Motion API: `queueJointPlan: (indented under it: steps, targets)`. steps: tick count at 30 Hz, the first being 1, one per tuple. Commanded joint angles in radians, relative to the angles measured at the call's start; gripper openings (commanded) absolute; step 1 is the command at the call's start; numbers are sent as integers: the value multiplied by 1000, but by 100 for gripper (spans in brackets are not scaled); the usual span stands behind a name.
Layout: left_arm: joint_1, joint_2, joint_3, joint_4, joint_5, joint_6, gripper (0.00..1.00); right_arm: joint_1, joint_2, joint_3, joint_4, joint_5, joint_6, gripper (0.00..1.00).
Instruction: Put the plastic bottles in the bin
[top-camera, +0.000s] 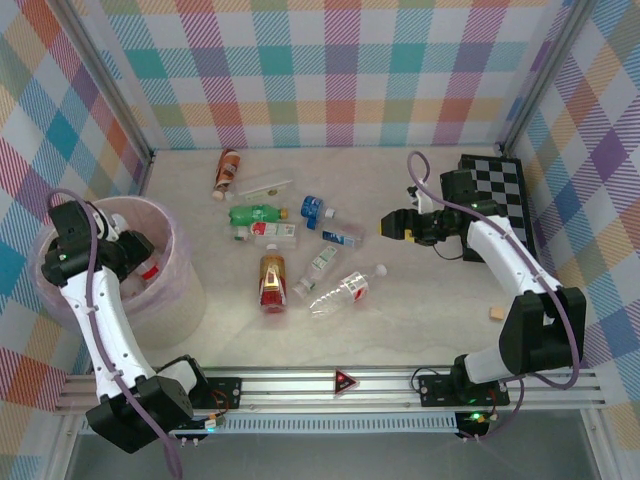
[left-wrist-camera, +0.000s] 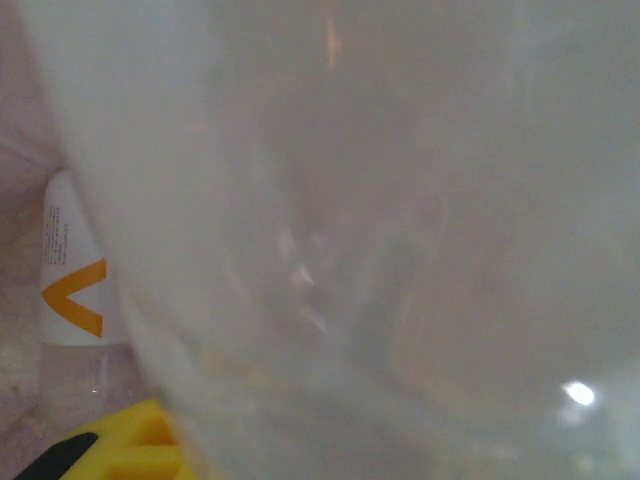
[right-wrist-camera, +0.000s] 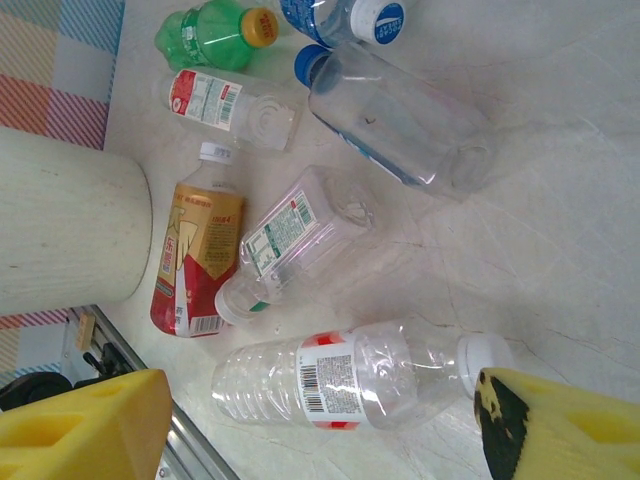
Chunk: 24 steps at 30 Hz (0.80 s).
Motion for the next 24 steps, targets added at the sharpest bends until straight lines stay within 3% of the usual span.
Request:
queueJointPlan:
  steps: [1, 5, 9, 11, 13, 15, 24]
  targets:
    - [11, -16, -59, 31, 20, 11, 28, -2, 12, 24, 7, 14, 25, 80]
    - [8, -14, -106, 60, 17, 1, 39, -2, 8, 21, 12, 19, 37, 81]
    - [4, -1, -125, 72, 18, -3, 65, -2, -5, 11, 25, 15, 39, 83]
    - [3, -2, -126, 73, 14, -3, 76, -2, -11, 7, 27, 5, 31, 91]
    - [1, -8, -116, 69, 8, -2, 82, -2, -17, 7, 24, 1, 21, 92]
    - [-2, -10, -101, 61, 4, 0, 85, -1, -25, 4, 23, 3, 11, 100]
    - [-17, -23, 41, -5, -2, 10, 100, 48, -23, 19, -37, 94, -70, 100]
